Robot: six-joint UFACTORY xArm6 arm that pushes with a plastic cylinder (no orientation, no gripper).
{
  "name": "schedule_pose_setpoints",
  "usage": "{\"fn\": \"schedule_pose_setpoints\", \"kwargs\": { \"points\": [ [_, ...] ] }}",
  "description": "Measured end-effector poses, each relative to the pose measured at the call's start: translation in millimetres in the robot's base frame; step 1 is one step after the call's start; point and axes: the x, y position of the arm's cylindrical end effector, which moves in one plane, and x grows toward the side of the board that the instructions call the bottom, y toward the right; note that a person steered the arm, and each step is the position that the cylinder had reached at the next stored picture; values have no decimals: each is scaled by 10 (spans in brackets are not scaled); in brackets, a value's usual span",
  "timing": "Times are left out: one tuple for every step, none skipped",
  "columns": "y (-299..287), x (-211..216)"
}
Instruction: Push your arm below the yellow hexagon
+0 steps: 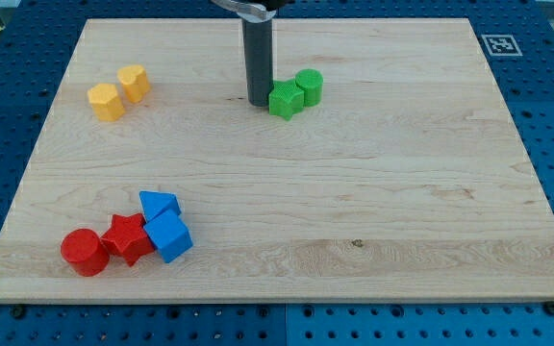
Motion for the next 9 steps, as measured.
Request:
{"fn": "schedule_pose_setpoints", "kwargs": {
  "points": [
    [-183,412],
    [-211,678],
    [-211,680],
    [-211,680],
    [-389,680],
    [-787,680],
    [-1028,680],
    [-1207,672],
    [-1703,595]
  ]
}}
